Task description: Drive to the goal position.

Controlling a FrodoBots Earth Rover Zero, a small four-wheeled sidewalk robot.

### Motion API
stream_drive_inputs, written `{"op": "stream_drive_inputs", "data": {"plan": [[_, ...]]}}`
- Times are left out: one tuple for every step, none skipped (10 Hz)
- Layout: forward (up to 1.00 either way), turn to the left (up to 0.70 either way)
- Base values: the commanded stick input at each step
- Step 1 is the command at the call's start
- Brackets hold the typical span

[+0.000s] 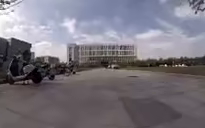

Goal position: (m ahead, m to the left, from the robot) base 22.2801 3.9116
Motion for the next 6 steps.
{"op": "stream_drive_inputs", "data": {"plan": [[1.0,0.0],[1.0,0.0],[1.0,0.0],[1.0,0.0],[1.0,0.0],[1.0,0.0]]}}
